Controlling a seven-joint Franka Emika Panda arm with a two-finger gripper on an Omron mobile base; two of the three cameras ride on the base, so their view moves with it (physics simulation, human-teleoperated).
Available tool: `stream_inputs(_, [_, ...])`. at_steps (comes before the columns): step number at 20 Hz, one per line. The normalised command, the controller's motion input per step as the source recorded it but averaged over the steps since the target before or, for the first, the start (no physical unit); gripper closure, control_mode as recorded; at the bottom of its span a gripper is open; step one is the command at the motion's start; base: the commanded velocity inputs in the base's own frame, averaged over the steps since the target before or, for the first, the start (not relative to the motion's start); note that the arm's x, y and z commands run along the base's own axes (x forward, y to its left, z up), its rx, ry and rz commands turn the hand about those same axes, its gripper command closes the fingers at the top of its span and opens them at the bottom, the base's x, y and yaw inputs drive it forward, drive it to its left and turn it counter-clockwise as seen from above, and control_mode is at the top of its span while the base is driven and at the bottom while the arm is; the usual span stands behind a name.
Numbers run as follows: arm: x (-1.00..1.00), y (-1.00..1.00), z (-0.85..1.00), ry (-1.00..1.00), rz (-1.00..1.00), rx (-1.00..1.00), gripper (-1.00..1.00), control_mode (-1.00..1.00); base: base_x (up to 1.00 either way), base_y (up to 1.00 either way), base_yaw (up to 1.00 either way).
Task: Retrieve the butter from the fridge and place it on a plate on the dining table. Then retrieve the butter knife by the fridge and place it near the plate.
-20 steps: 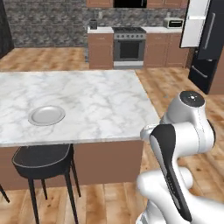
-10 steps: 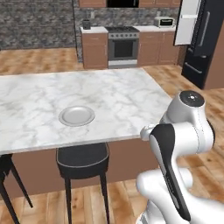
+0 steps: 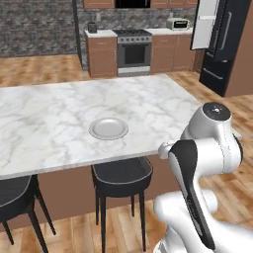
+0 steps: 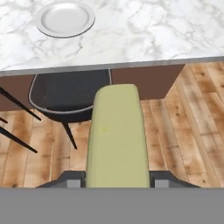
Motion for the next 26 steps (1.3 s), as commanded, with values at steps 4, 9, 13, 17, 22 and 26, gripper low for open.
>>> stream_inputs(4, [0.00, 0.00, 0.00, 0.00, 0.00, 0.00, 1.00, 1.00, 0.05, 0.77, -0.15])
stream_inputs(9, [0.00, 0.00, 0.00, 0.00, 0.00, 0.00, 1.00, 1.00, 0.30, 0.55, -0.09])
stream_inputs(13, [0.00, 0.00, 0.00, 0.00, 0.00, 0.00, 1.00, 1.00, 0.53, 0.34, -0.02])
stream_inputs(17, [0.00, 0.00, 0.00, 0.00, 0.00, 0.00, 1.00, 1.00, 0.68, 0.10, -0.03])
stream_inputs(22, [0.00, 0.00, 0.00, 0.00, 0.00, 0.00, 1.00, 1.00, 0.31, 0.02, 0.00])
stream_inputs(26, [0.00, 0.00, 0.00, 0.00, 0.00, 0.00, 1.00, 1.00, 0.04, 0.01, 0.00])
